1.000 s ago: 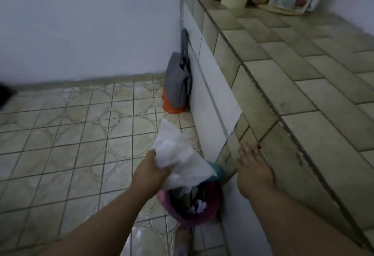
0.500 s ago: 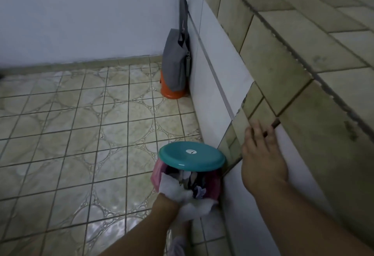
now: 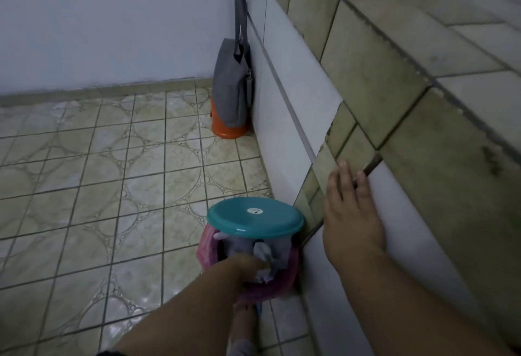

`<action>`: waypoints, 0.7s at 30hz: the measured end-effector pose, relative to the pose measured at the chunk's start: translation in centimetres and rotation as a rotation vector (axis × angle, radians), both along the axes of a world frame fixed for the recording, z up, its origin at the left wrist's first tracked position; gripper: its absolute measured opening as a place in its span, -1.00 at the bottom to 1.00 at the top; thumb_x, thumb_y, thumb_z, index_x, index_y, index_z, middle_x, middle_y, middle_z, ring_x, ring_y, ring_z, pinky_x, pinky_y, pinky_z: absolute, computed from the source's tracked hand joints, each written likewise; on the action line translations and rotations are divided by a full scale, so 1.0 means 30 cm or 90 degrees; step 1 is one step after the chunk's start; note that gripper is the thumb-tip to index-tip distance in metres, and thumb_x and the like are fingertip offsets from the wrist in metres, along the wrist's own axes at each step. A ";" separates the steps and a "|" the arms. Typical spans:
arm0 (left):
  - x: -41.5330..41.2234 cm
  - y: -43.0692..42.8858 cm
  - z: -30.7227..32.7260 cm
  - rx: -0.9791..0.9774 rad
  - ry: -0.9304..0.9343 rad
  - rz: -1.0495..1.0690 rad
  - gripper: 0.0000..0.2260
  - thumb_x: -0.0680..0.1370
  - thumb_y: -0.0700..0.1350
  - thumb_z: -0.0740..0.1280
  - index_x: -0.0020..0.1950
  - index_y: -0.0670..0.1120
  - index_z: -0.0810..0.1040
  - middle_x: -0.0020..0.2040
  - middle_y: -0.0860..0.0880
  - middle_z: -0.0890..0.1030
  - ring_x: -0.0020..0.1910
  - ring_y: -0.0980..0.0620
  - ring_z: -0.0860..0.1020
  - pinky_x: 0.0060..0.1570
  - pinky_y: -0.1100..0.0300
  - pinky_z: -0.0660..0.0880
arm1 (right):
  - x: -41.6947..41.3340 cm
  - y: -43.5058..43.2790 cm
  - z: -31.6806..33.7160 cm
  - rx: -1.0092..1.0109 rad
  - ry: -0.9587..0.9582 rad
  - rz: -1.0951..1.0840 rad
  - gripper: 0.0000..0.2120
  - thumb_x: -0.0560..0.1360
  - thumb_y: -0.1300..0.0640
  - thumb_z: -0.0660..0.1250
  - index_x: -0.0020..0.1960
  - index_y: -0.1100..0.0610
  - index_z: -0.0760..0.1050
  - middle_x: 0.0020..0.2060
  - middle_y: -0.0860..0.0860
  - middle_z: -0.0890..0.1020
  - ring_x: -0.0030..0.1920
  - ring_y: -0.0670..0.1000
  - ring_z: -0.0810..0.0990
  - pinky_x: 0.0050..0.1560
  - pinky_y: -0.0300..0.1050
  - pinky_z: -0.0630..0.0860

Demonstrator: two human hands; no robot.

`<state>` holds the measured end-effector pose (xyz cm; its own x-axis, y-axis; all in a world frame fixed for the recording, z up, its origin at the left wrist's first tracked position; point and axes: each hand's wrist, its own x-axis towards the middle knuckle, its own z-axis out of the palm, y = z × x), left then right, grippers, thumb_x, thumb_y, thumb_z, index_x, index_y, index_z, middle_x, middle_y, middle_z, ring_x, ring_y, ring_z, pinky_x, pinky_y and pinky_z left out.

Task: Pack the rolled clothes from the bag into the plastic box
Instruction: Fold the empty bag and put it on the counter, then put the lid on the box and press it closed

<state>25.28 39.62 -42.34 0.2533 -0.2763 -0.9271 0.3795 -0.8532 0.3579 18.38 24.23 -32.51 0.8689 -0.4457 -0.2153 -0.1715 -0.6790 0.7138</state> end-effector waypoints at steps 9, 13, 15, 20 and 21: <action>0.262 -0.089 0.625 0.090 -0.275 -0.209 -0.55 0.59 0.00 0.26 0.41 -0.18 0.33 0.35 -0.14 0.44 0.04 -0.06 0.55 -0.07 0.09 0.54 | 0.123 0.066 0.631 0.393 -0.178 0.101 -0.74 0.51 0.12 0.13 0.15 0.07 0.46 0.05 0.07 0.59 0.01 0.12 0.57 0.01 0.00 0.43; 0.280 -0.346 0.958 -0.131 -0.666 -0.136 -0.56 0.53 -0.02 0.27 0.35 -0.20 0.40 0.24 -0.21 0.49 0.13 -0.19 0.51 0.03 0.01 0.51 | -0.045 -0.175 0.926 0.442 -0.572 0.027 -0.72 0.49 0.10 0.16 0.17 0.06 0.48 0.09 0.08 0.57 0.03 0.16 0.57 -0.07 -0.05 0.42; 0.158 -0.484 1.078 -0.262 -0.762 -0.187 -0.52 0.52 0.01 0.25 0.41 -0.09 0.33 0.33 -0.15 0.41 0.22 -0.15 0.44 0.09 0.02 0.47 | -0.217 -0.306 0.947 0.414 -0.642 -0.115 -0.65 0.51 0.05 0.15 0.28 0.03 0.41 0.20 0.06 0.50 0.12 0.14 0.52 0.07 -0.01 0.43; -0.238 -0.698 1.094 -0.340 -0.744 -0.620 -0.36 0.50 0.21 0.19 0.52 0.07 0.08 0.56 -0.01 0.02 0.51 -0.07 0.04 0.44 -0.12 0.07 | -0.644 -0.472 0.769 0.328 -0.563 -0.492 -0.48 0.54 -0.21 0.03 0.46 -0.10 0.17 0.48 0.00 0.21 0.44 0.05 0.21 0.34 0.12 0.24; -0.285 -0.715 1.083 -0.293 -0.737 -0.694 -0.37 0.51 0.20 0.14 0.53 0.08 0.03 0.57 -0.01 -0.03 0.52 -0.09 -0.03 0.43 -0.19 0.00 | -0.694 -0.478 0.738 0.340 -0.554 -0.513 -0.46 0.53 -0.27 -0.02 0.47 -0.12 0.14 0.50 -0.02 0.17 0.47 0.04 0.14 0.36 0.14 0.19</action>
